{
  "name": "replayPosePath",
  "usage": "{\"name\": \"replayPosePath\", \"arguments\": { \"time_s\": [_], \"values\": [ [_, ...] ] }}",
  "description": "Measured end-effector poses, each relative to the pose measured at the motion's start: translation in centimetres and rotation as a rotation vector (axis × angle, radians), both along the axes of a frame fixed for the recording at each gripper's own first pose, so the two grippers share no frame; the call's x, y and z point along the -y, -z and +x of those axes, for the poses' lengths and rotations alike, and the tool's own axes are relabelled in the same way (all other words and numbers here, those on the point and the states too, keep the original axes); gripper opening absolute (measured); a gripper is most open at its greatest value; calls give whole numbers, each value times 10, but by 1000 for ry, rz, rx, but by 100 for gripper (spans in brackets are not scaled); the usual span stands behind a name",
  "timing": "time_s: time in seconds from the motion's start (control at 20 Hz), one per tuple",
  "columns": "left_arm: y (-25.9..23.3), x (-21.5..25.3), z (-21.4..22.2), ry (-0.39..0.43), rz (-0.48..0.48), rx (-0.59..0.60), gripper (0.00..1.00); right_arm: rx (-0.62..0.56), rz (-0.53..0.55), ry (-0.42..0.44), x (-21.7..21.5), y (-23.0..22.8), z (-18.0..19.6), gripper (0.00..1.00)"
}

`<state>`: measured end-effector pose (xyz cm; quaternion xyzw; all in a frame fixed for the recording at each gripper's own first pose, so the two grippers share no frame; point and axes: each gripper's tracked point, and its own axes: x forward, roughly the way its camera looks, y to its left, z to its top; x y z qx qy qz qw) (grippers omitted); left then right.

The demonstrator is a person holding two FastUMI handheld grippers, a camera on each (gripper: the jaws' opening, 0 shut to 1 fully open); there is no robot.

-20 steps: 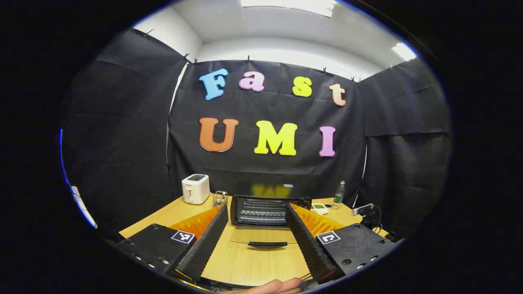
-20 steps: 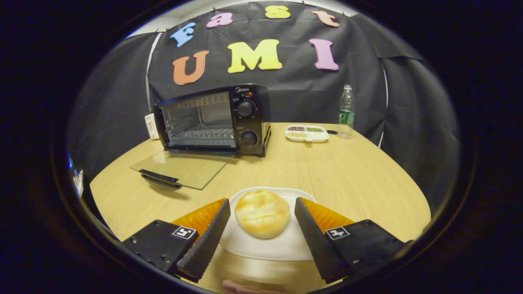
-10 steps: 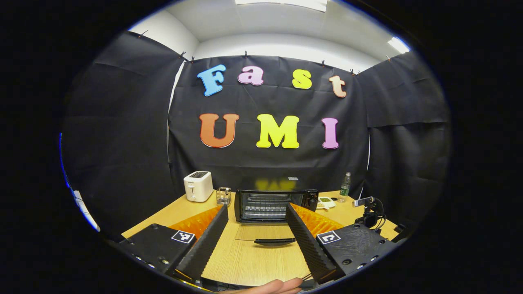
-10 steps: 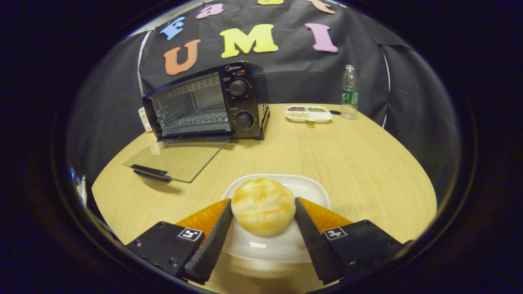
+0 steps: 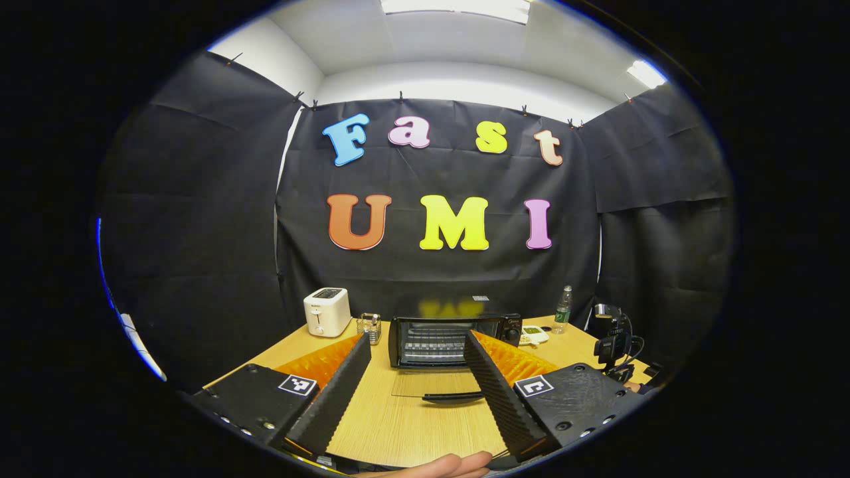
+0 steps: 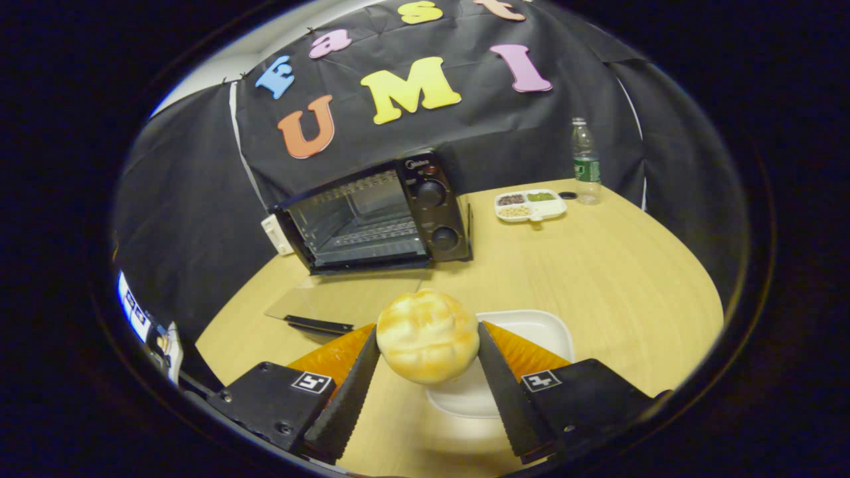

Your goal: Open the electric oven with the left hand, put the food in, and close the electric oven.

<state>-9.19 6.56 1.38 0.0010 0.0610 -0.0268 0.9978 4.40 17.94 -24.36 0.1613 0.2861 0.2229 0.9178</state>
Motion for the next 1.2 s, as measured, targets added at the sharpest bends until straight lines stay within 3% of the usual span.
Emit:
{"name": "replayPosePath", "arguments": {
  "time_s": [0.3, 0.5, 0.7, 1.0, 1.2],
  "values": [
    [-6, -16, 7, -13, -16, 9, 93, -40, 296, -42, -93, -49, 24, 87],
    [-4, -33, 16, -36, -2, 18, 93, -19, 404, 69, -138, -62, 66, 87],
    [12, -49, 31, -48, -7, -17, 93, -60, 345, 109, -181, -47, 109, 87],
    [25, -62, 44, -61, 38, -51, 93, 71, 215, 223, -183, -44, 182, 87],
    [29, -58, 46, -39, 47, -53, 93, 146, 61, 217, -182, -37, 216, 87]
  ]
}}
